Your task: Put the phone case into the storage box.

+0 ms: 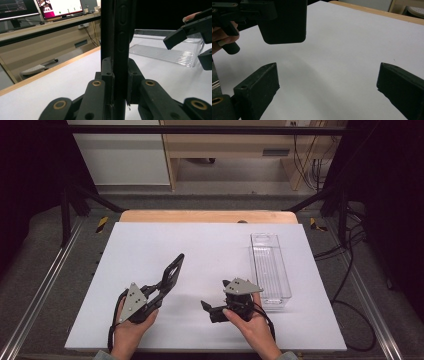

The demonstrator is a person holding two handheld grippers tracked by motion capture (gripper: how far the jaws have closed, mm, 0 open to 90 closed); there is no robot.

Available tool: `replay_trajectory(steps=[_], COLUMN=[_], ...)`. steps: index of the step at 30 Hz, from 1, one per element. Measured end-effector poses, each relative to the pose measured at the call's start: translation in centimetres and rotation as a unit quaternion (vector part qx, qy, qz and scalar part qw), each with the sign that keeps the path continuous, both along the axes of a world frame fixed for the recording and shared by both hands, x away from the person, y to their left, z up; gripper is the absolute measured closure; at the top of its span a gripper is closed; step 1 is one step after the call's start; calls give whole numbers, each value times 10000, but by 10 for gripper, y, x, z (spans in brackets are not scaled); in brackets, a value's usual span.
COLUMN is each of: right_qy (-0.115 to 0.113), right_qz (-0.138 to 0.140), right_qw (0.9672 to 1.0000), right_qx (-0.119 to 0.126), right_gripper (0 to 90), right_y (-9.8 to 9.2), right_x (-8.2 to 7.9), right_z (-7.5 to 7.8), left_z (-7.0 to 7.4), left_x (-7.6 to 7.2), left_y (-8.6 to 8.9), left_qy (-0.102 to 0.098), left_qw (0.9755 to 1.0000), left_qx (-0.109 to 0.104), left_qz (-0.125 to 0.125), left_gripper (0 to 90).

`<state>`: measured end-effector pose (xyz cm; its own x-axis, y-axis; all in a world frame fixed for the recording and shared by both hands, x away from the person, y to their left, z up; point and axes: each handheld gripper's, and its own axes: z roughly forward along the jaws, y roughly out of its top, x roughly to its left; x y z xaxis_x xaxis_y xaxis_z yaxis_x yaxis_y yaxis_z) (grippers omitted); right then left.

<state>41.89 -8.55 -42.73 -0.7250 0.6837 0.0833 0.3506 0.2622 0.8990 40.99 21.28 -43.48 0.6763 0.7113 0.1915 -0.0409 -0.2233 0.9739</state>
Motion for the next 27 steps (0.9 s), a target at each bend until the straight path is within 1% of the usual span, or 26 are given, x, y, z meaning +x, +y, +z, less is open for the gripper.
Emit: replay_trajectory(steps=[4, 5, 10, 13, 15, 17, 22, 27], right_qy=[-28, -34, -60, -47, -39, -32, -35, -24], right_qz=[34, 33, 49, 53, 58, 55, 47, 46], right_qw=[10000, 10000, 10000, 10000, 10000, 10000, 10000, 10000], right_qx=[-36, -43, -47, -44, -42, -42, -43, -27], right_gripper=[45, 45, 46, 48, 50, 50, 50, 50], right_y=[1, 1, 1, 1, 1, 1, 1, 0], right_x=[-1, -1, -1, -1, -1, -1, -1, 0], right_z=[0, 0, 0, 0, 0, 0, 0, -1], left_z=[1, 1, 0, 0, 0, -1, -2, -3], left_x=[0, 0, 1, 2, 3, 4, 6, 6], left_y=[2, 3, 5, 7, 9, 12, 16, 17], left_qy=[7, 74, 150, 222, 300, 362, 474, 514], left_qw=[9999, 9998, 9993, 9984, 9974, 9966, 9948, 9943], left_qx=[-155, -205, -343, -516, -655, -738, -891, -925], left_qz=[30, 29, 34, 37, 52, 75, 113, 107], left_gripper=[804, 804, 804, 804, 804, 804, 804, 805])
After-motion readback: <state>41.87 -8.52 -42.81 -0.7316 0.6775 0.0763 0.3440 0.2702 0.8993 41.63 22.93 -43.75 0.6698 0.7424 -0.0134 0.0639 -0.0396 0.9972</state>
